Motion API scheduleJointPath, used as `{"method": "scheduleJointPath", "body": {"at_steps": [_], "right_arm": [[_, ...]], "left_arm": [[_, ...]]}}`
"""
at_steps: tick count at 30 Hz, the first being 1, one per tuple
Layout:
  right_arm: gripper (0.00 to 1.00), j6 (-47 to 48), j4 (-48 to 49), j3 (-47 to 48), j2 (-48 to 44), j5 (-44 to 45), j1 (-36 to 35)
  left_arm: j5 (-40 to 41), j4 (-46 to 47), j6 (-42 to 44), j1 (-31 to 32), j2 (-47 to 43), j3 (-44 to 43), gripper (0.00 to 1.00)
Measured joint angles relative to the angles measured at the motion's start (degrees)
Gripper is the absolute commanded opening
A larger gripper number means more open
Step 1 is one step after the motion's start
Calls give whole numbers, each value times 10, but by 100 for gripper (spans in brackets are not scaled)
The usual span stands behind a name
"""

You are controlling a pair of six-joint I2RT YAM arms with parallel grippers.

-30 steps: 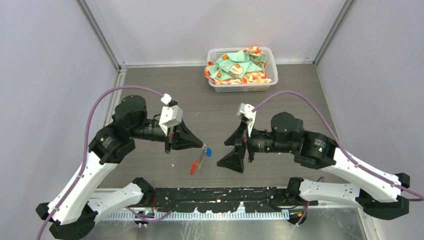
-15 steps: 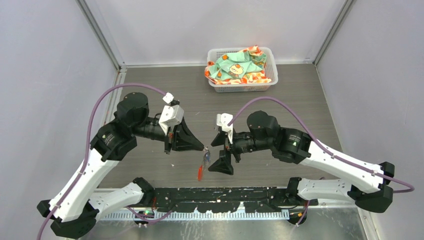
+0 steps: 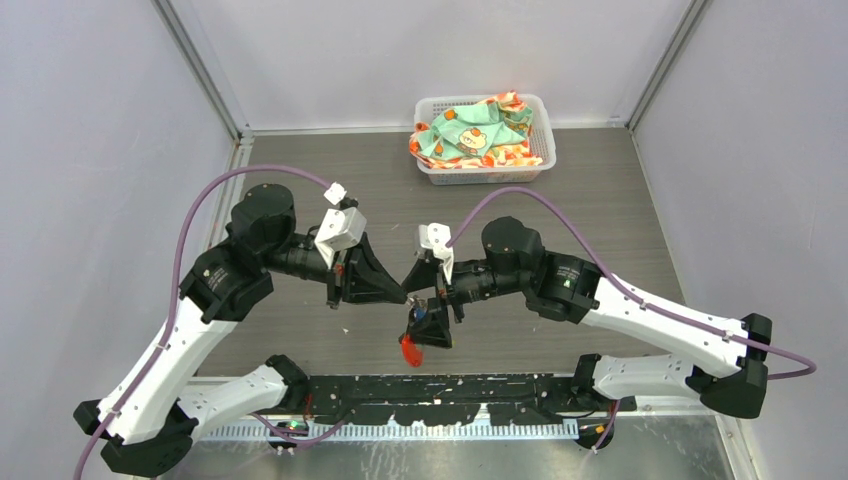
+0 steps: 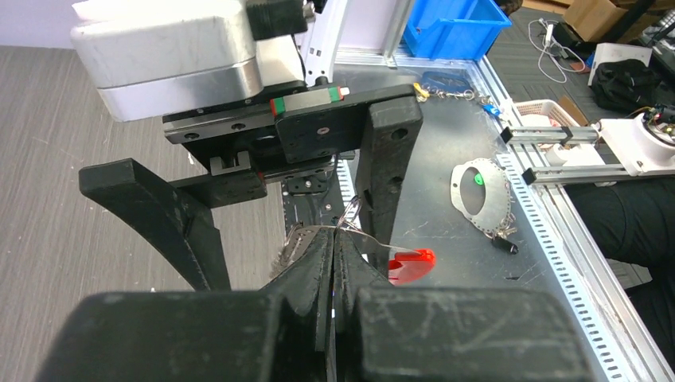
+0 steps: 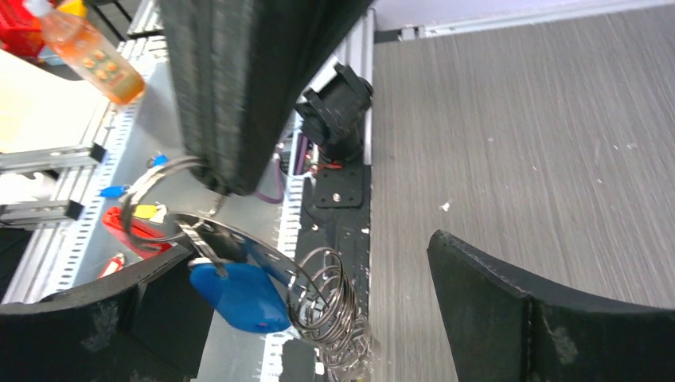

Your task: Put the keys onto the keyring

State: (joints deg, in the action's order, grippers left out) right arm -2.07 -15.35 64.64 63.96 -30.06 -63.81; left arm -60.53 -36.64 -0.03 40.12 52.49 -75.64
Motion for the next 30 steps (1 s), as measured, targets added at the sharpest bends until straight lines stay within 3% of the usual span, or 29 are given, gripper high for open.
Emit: {"method": "scheduleJointPath", "body": {"at_steps": [3,9,19,24,26,30], "right_arm": [[93,-14,22,-1,2,-29,0],[63,-48,42,-15,-4,-72,0],[59,-76,12,-27,-26,-70,0],[67,-87,3,-22,-27,-7,-6],[63,-90,4,-22,-25,18,-9],[39,-103,30,-30,-25,66,-14]], "left_arm": [[0,1,-1,0,0,0,0],[1,1,0,0,0,-2,0],[5,0,0,0,-2,-8,0],[5,2,0,0,-2,-11,0],[5,2,0,0,-2,-11,0],[6,4,0,0,-2,-11,0]]}}
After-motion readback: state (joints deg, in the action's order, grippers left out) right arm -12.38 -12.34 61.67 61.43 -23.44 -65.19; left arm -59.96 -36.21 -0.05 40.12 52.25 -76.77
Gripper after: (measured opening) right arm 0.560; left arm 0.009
